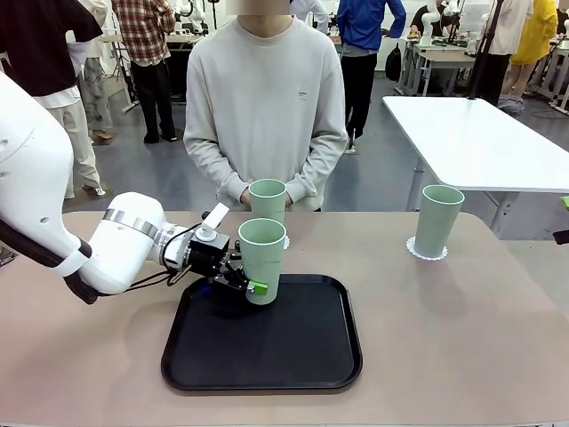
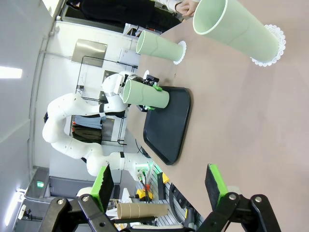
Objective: Place coasters on the table and set cups on them.
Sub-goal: Take one Reusable plastic cup from the Flat Tray and place it on a coaster set by the human.
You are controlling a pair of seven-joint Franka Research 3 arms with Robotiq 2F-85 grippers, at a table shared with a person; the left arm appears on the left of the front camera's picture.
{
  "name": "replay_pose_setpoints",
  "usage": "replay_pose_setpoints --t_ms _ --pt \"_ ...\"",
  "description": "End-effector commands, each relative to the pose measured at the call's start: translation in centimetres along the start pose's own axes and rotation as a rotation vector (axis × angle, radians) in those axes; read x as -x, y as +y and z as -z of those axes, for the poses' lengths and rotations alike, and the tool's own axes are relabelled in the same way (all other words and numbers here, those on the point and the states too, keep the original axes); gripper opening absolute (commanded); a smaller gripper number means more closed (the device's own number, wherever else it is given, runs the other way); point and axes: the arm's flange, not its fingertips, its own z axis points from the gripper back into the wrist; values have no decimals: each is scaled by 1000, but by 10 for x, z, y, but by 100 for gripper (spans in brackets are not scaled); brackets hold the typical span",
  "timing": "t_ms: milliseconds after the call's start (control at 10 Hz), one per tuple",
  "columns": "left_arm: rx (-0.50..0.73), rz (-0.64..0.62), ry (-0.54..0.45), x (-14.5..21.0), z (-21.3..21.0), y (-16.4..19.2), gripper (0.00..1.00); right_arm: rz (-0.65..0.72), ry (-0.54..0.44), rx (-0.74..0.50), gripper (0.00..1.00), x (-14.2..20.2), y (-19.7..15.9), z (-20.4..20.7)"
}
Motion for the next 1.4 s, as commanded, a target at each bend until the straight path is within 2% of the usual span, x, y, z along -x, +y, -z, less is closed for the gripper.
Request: replay_pose_setpoints --t_ms 0,200,400,600,700,800,1000,1100,1300 --pt "-6 33 14 -29 -21 -34 0 9 -2 3 100 -1 1 1" --pt "-15 6 -20 -80 -48 -62 0 9 -2 3 100 -1 1 1" --pt "-62 67 -50 -132 -87 -79 0 9 -2 3 100 -1 1 1" --pt "-111 69 -73 -151 -119 -82 0 9 -2 3 100 -1 1 1" --pt "-79 48 -77 -148 -128 -85 0 9 -2 3 100 -1 1 1" --pt "-106 87 -66 -156 -108 -79 0 9 -2 3 100 -1 1 1" --pt "-106 87 -66 -156 -108 -79 0 9 -2 3 100 -1 1 1" --pt "-104 78 -70 -158 -121 -81 81 9 -2 3 100 -1 1 1" --pt "-236 118 -18 -144 -162 -21 81 9 -2 3 100 -1 1 1"
